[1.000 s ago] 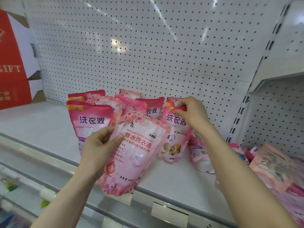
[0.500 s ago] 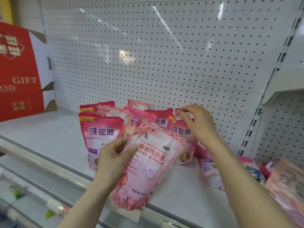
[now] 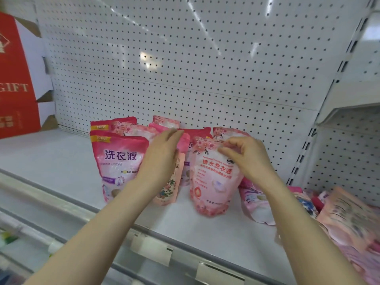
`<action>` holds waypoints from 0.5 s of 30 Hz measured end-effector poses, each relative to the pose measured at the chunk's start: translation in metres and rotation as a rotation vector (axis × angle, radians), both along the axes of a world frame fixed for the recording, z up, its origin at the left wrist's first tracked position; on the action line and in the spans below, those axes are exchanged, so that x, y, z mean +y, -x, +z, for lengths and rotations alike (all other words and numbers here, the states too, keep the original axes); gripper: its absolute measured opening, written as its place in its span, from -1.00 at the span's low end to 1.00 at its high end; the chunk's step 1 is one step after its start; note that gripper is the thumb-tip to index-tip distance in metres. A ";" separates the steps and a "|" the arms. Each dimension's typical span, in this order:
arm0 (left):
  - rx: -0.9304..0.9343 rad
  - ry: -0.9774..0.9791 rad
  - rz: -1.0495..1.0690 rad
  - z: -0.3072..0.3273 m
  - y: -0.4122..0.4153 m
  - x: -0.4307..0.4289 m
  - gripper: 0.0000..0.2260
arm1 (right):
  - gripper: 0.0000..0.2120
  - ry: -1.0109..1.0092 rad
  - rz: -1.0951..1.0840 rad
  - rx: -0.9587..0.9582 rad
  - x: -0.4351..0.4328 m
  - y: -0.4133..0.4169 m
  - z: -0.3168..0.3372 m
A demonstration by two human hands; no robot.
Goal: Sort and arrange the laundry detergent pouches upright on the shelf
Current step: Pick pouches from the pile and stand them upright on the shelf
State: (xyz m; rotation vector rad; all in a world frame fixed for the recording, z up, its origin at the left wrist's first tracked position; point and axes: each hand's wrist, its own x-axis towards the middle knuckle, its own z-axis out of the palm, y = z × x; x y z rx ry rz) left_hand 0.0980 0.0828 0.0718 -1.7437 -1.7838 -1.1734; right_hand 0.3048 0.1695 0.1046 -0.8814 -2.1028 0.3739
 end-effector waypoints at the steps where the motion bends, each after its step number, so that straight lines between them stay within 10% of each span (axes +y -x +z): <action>1: 0.077 0.037 0.026 0.002 0.002 0.004 -0.47 | -0.84 -0.027 -0.041 -0.024 0.003 0.001 -0.001; 15: 0.300 0.174 0.002 -0.019 0.016 0.020 -0.45 | -0.76 -0.180 -0.342 0.006 -0.004 0.014 -0.018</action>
